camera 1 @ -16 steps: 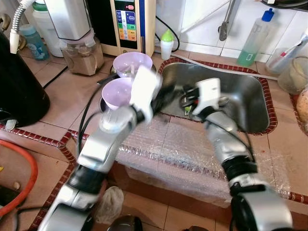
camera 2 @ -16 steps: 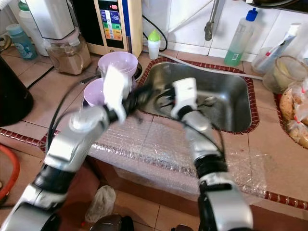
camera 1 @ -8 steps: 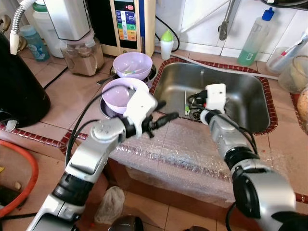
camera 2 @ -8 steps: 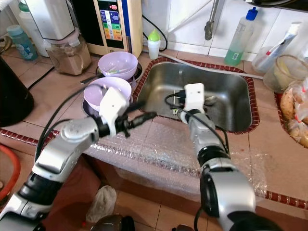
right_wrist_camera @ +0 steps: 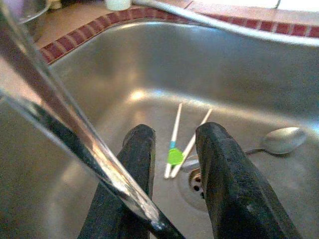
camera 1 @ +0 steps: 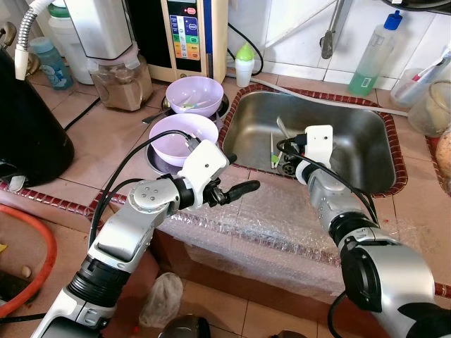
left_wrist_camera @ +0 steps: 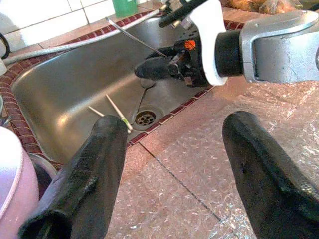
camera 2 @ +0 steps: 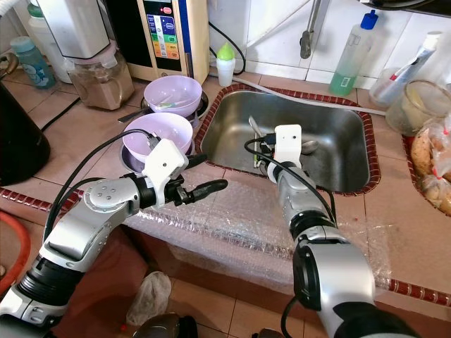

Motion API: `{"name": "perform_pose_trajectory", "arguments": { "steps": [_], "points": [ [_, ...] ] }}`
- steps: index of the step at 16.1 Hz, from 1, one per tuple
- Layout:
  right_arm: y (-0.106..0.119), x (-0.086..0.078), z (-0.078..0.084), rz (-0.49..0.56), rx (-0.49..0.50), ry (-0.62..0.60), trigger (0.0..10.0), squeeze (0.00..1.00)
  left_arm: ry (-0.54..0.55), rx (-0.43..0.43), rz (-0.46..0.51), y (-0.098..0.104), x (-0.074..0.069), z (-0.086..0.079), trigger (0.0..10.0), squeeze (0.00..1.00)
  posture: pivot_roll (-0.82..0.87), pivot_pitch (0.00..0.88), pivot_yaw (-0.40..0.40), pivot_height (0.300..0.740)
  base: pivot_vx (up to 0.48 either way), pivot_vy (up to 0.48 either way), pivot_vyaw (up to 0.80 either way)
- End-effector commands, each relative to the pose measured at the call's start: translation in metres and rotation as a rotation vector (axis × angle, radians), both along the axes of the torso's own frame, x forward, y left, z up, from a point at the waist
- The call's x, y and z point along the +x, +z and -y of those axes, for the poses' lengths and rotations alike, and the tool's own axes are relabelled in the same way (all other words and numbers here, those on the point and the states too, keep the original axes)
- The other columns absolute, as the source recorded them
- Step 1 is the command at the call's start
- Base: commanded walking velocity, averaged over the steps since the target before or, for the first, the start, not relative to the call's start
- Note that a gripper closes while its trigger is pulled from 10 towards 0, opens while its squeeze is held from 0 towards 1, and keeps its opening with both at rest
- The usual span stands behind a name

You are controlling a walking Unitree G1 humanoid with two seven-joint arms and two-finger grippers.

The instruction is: Kitchen organization

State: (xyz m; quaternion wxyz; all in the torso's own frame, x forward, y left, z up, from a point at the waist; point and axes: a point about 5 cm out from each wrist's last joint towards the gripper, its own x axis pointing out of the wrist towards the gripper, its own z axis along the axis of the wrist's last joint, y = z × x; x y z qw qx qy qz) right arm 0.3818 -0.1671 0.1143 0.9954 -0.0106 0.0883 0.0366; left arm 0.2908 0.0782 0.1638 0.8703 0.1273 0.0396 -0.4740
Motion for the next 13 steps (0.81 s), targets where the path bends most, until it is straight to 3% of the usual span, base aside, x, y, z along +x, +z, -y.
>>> {"name": "perform_pose_trajectory", "arguments": {
  "steps": [1,5,6,7,9,10,11,13],
  "points": [
    [0.011,0.005,0.005,0.04,-0.018,-0.033,10.0,1.0,-0.004,0.015,0.015,0.002,-0.001,-0.001,10.0,1.0,0.09,0.016,0.07,0.74,0.0,0.0,0.0],
    [0.019,0.007,0.015,0.067,-0.014,-0.073,10.0,1.0,-0.003,0.011,0.017,0.003,-0.001,0.001,10.0,1.0,0.09,0.014,0.064,0.74,0.0,0.0,0.0],
    [0.019,0.007,0.013,0.068,-0.047,-0.042,10.0,1.0,-0.001,0.011,0.017,0.002,-0.001,0.0,10.0,1.0,0.09,0.014,0.064,0.74,0.0,0.0,0.0],
    [0.021,0.008,0.007,0.087,-0.16,0.016,10.0,1.0,0.002,0.011,0.016,0.002,-0.002,0.0,10.0,1.0,0.09,0.015,0.063,0.74,0.0,0.0,0.0],
    [0.027,0.01,-0.004,0.122,-0.143,0.087,10.0,1.0,0.003,0.009,0.016,0.001,-0.003,0.002,10.0,1.0,0.09,0.014,0.061,0.74,0.0,0.0,0.0],
    [0.031,0.011,-0.008,0.138,-0.075,0.107,10.0,1.0,0.001,0.009,0.017,0.0,-0.004,0.003,10.0,1.0,0.09,0.017,0.058,0.74,0.0,0.0,0.0],
    [0.032,0.011,-0.008,0.148,-0.103,0.103,10.0,1.0,0.001,0.009,0.018,0.0,-0.004,0.004,10.0,1.0,0.09,0.017,0.058,0.74,0.0,0.0,0.0],
    [0.036,0.01,-0.013,0.207,-0.087,0.124,10.0,1.0,0.104,-0.035,0.063,0.009,0.005,-0.002,10.0,1.0,0.09,0.019,0.05,0.74,0.0,0.0,0.0]
  ]
}}
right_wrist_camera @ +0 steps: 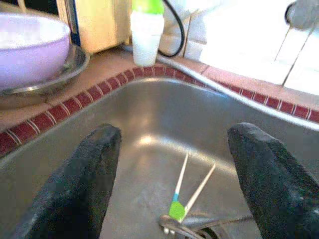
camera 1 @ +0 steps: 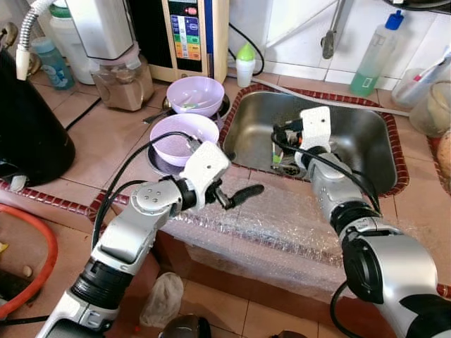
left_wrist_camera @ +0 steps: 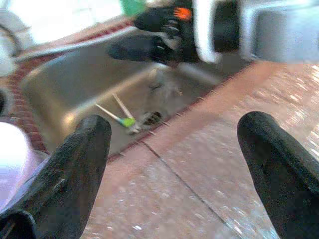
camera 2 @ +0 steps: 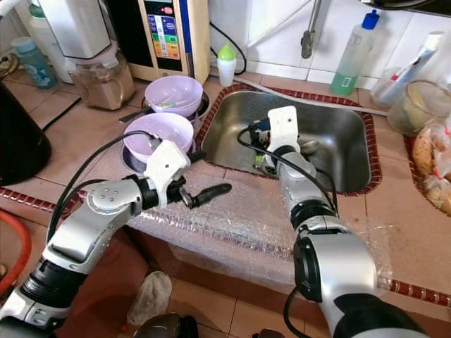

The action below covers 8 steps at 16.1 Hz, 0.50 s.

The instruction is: Kitchen organization

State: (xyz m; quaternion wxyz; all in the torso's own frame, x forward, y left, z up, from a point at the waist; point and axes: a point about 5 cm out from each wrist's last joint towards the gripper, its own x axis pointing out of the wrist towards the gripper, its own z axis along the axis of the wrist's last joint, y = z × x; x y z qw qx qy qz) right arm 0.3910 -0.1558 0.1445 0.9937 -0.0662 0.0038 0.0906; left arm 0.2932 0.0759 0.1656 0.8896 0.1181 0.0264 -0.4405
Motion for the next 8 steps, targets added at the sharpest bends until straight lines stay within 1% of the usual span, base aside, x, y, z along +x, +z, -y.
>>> {"name": "perform_pose_trajectory", "arguments": {
  "steps": [1,2,3,4,5,6,7,8],
  "points": [
    [0.007,0.0,-0.003,0.057,0.02,0.014,10.0,1.0,0.091,-0.039,0.082,0.015,0.009,-0.009,10.0,1.0,0.09,0.025,0.046,0.74,0.0,0.0,0.0],
    [0.007,-0.002,-0.003,0.077,0.041,0.025,10.0,1.0,0.15,-0.076,0.125,0.023,0.014,-0.013,10.0,1.0,0.09,0.027,0.043,0.74,0.0,0.0,0.0],
    [0.004,-0.005,-0.003,0.099,0.058,0.039,10.0,1.0,0.242,-0.122,0.167,0.031,0.021,-0.022,10.0,1.0,0.08,0.025,0.042,0.74,0.0,0.0,0.0],
    [0.0,-0.01,-0.003,0.119,0.085,0.05,10.0,1.0,0.362,-0.166,0.201,0.038,0.029,-0.035,10.0,1.0,0.08,0.024,0.043,0.74,0.0,0.0,0.0],
    [-0.001,-0.012,-0.003,0.124,0.095,0.052,10.0,1.0,0.401,-0.177,0.207,0.04,0.031,-0.04,10.0,1.0,0.08,0.023,0.044,0.74,0.0,0.0,0.0],
    [-0.006,-0.022,-0.006,0.154,0.138,0.08,10.0,1.0,0.576,-0.208,0.213,0.041,0.039,-0.064,10.0,1.0,0.06,0.023,0.048,0.74,0.0,0.0,0.0],
    [-0.007,-0.028,-0.008,0.169,0.165,0.101,10.0,1.0,0.64,-0.222,0.2,0.039,0.041,-0.074,10.0,1.0,0.06,0.024,0.052,0.74,0.0,0.0,0.0],
    [-0.008,-0.036,-0.013,0.185,0.176,0.137,10.0,1.0,0.683,-0.217,0.179,0.034,0.042,-0.081,10.0,1.0,0.05,0.026,0.055,0.74,0.0,0.0,0.0]
  ]
}}
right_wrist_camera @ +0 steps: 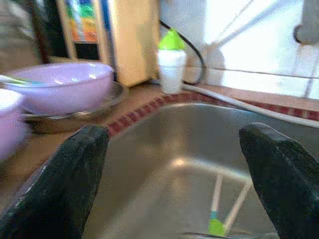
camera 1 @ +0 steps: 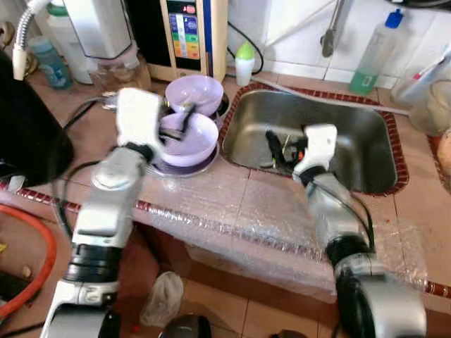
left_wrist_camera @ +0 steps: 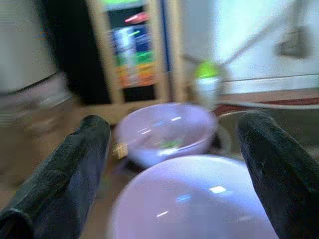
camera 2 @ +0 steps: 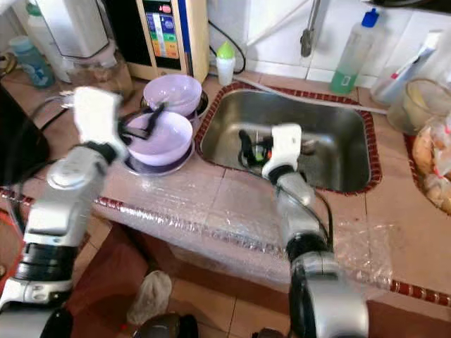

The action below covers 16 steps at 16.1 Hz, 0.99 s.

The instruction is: Kitchen organization

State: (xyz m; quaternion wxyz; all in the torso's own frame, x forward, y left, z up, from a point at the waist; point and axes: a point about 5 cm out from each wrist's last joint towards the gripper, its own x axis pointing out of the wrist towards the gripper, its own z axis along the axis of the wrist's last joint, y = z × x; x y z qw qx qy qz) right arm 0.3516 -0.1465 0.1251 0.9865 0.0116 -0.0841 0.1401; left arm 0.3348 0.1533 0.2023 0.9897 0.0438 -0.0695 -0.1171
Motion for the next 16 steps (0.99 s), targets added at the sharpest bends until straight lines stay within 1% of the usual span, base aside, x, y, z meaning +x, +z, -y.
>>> {"name": "perform_pose_trajectory", "arguments": {
  "steps": [1,2,3,4,5,6,7,9,10,11,12,13,14,16],
  "points": [
    [0.01,-0.007,-0.009,0.046,-0.005,0.067,10.0,1.0,0.059,0.009,-0.05,-0.009,0.001,-0.01,10.0,1.0,0.05,0.027,0.056,0.74,0.0,0.0,0.0],
    [0.009,-0.021,-0.016,0.056,-0.02,0.124,10.0,0.08,0.128,0.013,-0.088,-0.016,0.001,-0.02,10.0,1.0,0.04,0.029,0.057,0.74,0.0,0.0,0.0],
    [0.008,-0.026,-0.018,0.055,-0.017,0.143,10.0,0.08,0.154,0.01,-0.097,-0.018,0.002,-0.024,10.0,1.0,0.04,0.029,0.058,0.74,0.0,0.0,0.0],
    [0.007,-0.038,-0.021,0.044,0.006,0.157,10.0,0.0,0.2,-0.01,-0.143,-0.024,0.002,-0.031,10.0,1.0,0.04,0.028,0.06,0.74,0.0,0.0,0.0],
    [0.006,-0.045,-0.023,0.029,0.021,0.166,10.0,0.0,0.21,-0.03,-0.165,-0.026,0.003,-0.034,10.0,1.0,0.03,0.028,0.061,0.74,0.0,0.0,0.0],
    [0.003,-0.051,-0.026,0.011,0.025,0.174,10.0,0.0,0.242,-0.028,-0.186,-0.029,0.005,-0.038,10.0,0.06,0.03,0.026,0.062,0.74,0.0,0.0,0.0],
    [0.003,-0.056,-0.029,-0.004,0.032,0.183,10.0,0.0,0.247,-0.034,-0.198,-0.03,0.006,-0.039,10.0,0.0,0.03,0.026,0.063,0.74,0.0,0.0,0.0],
    [0.003,-0.067,-0.041,-0.028,0.05,0.236,10.0,0.0,0.231,-0.062,-0.258,-0.035,0.008,-0.037,10.0,0.0,0.03,0.024,0.068,0.74,0.0,0.0,0.0],
    [0.004,-0.07,-0.044,-0.035,0.051,0.252,10.0,0.0,0.23,-0.086,-0.277,-0.036,0.008,-0.036,10.0,0.0,0.03,0.023,0.07,0.74,0.0,0.0,0.0],
    [0.004,-0.071,-0.046,-0.039,0.039,0.257,10.0,0.0,0.219,-0.113,-0.318,-0.04,0.009,-0.034,10.0,0.0,0.03,0.023,0.071,0.74,0.0,0.0,0.0],
    [0.004,-0.071,-0.046,-0.042,0.039,0.255,10.0,0.0,0.201,-0.134,-0.342,-0.042,0.01,-0.032,8.7,0.0,0.03,0.023,0.071,0.74,0.0,0.0,0.0],
    [0.004,-0.07,-0.045,-0.044,0.038,0.253,10.0,0.0,0.173,-0.138,-0.361,-0.043,0.011,-0.027,0.0,0.0,0.03,0.022,0.074,0.74,0.0,0.0,0.0],
    [0.004,-0.069,-0.045,-0.044,0.032,0.252,10.0,0.0,0.159,-0.125,-0.374,-0.044,0.011,-0.024,0.0,0.0,0.03,0.021,0.074,0.74,0.0,0.0,0.0],
    [0.005,-0.069,-0.043,-0.055,0.021,0.248,10.0,0.0,0.148,-0.138,-0.397,-0.047,0.01,-0.022,0.0,0.0,0.02,0.02,0.076,0.74,0.0,0.0,0.0]
  ]
}}
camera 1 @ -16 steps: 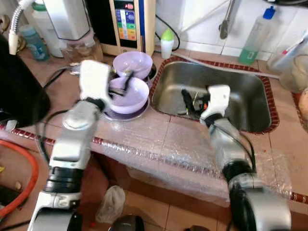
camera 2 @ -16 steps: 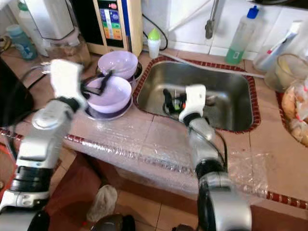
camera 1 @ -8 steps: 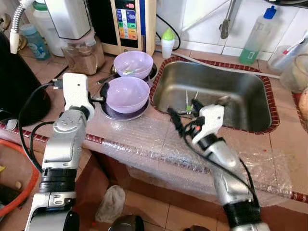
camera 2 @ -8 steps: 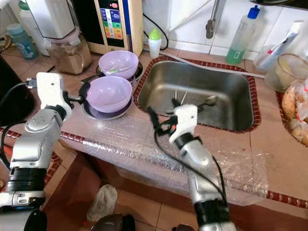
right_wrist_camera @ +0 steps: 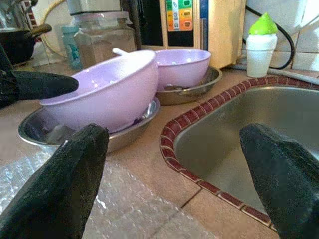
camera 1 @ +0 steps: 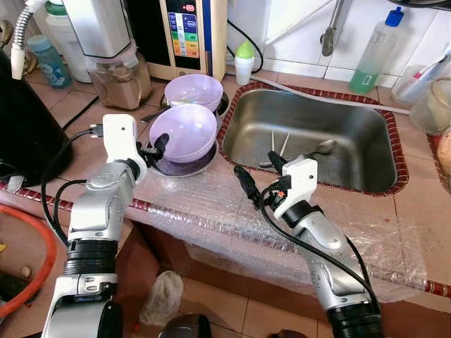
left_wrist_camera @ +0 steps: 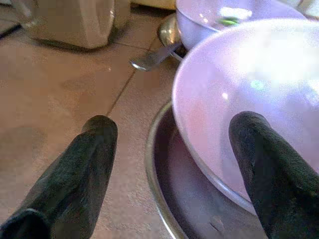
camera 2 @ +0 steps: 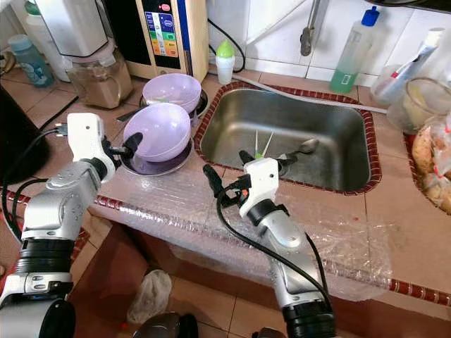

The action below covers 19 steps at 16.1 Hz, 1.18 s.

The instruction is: Kitchen organization

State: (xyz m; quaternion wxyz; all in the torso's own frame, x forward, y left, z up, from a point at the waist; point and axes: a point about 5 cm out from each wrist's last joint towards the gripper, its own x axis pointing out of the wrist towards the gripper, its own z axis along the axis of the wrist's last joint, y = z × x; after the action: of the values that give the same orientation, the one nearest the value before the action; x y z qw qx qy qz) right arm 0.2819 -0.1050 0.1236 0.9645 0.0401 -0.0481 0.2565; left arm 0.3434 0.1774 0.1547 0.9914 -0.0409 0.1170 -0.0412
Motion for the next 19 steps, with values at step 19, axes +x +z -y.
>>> {"name": "perform_pose_trajectory", "arguments": {
  "steps": [19],
  "points": [
    [0.001,-0.003,-0.012,-0.029,-0.04,0.078,10.0,0.0,0.036,-0.12,-0.104,-0.001,-0.003,-0.013,0.0,0.0,0.03,0.008,0.069,0.74,0.0,0.0,0.0]
  ]
}}
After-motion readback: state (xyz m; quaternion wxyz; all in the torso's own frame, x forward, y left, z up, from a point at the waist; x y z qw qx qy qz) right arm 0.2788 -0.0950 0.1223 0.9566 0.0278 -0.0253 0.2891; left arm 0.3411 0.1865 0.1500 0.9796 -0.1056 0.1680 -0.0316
